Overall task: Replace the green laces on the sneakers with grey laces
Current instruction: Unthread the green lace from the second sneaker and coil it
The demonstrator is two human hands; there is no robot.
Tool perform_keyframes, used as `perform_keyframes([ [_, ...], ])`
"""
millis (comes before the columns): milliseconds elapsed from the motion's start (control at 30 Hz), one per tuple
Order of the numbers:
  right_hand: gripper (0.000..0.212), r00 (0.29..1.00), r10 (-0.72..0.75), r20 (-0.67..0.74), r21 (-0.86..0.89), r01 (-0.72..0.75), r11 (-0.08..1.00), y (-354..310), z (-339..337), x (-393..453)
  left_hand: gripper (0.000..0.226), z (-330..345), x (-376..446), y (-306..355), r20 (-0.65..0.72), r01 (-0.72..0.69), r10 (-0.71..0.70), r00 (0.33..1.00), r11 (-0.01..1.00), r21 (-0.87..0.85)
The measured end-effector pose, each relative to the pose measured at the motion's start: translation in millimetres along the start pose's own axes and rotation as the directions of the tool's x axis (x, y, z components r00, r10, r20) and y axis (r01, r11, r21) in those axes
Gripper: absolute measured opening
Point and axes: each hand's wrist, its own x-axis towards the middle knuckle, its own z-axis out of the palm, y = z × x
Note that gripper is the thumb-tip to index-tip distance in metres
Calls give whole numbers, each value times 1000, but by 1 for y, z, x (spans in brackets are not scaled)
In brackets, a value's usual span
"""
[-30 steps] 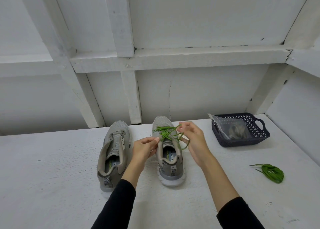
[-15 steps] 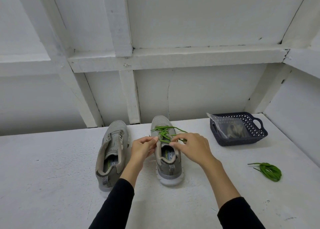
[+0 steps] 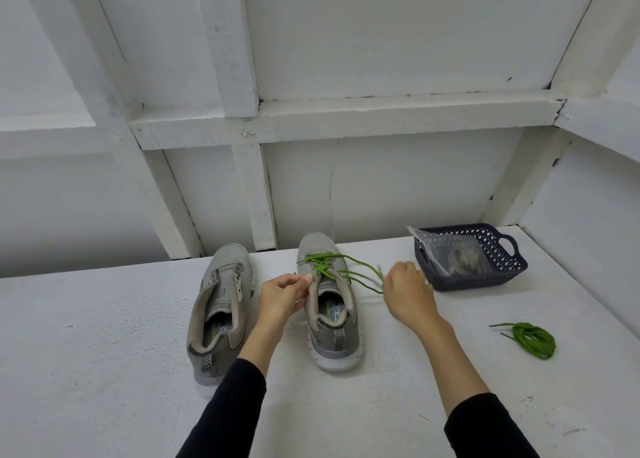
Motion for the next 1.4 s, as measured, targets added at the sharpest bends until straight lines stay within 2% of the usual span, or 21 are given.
perform_keyframes([
  [67, 22, 1000, 13, -7, 20, -13, 1000, -2, 10, -4, 7, 2, 0, -2, 4, -42, 42, 999, 999, 28],
  [167, 14, 981, -120, -150, 188, 148, 971, -19, 19, -11, 11, 3, 5, -5, -18, -158, 163, 986, 974, 162],
  [267, 15, 977, -190, -95, 436, 213, 875, -38, 27, -15, 15, 6, 1, -5, -19, -262, 285, 958, 905, 335],
  [400, 15, 964, -208, -164, 398, 258, 880, -43, 35, -13, 14, 8, -5, -6, 22, -365, 410, 912, 785, 500],
  [600, 15, 945, -226, -238, 342, 299, 891, -47, 35, -5, 19, 9, 3, -2, 75, -440, 538, 840, 592, 675],
  [767, 15, 977, -77, -197, 462, 162, 872, -47, 40, 2, 18, 9, 7, -7, -65, -361, 503, 862, 698, 619],
  [867, 13, 982, -17, -187, 531, 116, 839, -47, 43, 2, 15, 9, 6, -5, -60, -365, 514, 856, 683, 633],
  [933, 12, 980, -13, -201, 571, 128, 811, -46, 45, 1, 9, 9, 5, -3, 30, -419, 542, 840, 611, 672],
  [1067, 14, 973, -25, -228, 633, 168, 756, -44, 50, -3, 24, 10, 10, 3, 287, -549, 594, 751, 322, 771],
  [1133, 15, 970, -12, -242, 651, 172, 739, -42, 53, -3, 20, 12, 15, 5, 360, -570, 601, 714, 200, 797],
  [1200, 15, 972, -8, -236, 660, 166, 733, -42, 55, -2, 11, 15, 20, 7, 381, -564, 597, 706, 150, 812],
  [1267, 14, 975, -21, -222, 656, 165, 736, -41, 55, -1, 11, 17, 23, 6, 373, -563, 604, 704, 156, 811],
  [1300, 14, 975, -27, -221, 654, 169, 738, -41, 55, -1, 12, 19, 23, 5, 347, -571, 614, 708, 209, 794],
  [1333, 15, 974, -27, -223, 655, 170, 736, -41, 56, -1, 11, 20, 21, 4, 288, -571, 623, 727, 317, 757],
  [1400, 15, 973, -19, -230, 663, 171, 729, -40, 57, -1, 9, 22, 15, 2, 77, -513, 590, 804, 623, 590],
])
